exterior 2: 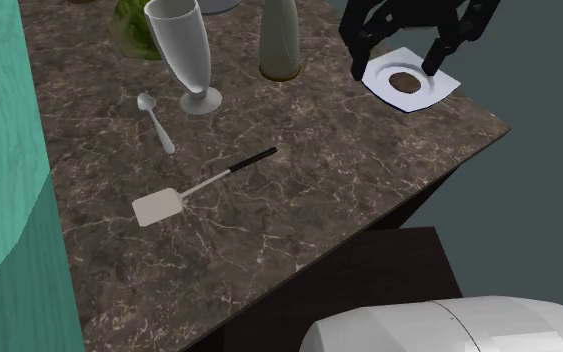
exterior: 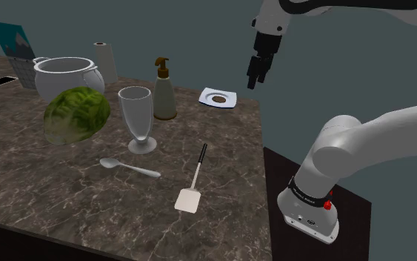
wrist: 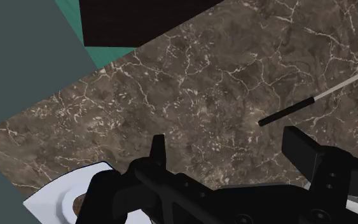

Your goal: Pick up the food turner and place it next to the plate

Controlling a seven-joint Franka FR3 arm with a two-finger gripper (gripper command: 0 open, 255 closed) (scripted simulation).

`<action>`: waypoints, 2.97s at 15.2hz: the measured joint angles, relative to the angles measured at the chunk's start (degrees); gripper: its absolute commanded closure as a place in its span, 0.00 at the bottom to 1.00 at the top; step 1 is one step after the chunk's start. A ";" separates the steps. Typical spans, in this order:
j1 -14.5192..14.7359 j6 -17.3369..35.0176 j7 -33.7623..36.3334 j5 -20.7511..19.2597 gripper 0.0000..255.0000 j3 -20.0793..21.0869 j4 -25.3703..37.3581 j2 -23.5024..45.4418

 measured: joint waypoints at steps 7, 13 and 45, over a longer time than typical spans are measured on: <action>-1.43 3.27 15.91 5.70 0.00 8.57 -8.58 -6.45; -1.79 8.21 36.21 14.75 0.00 20.99 -14.37 -9.02; -18.12 35.77 87.26 29.71 1.00 63.21 -10.48 15.15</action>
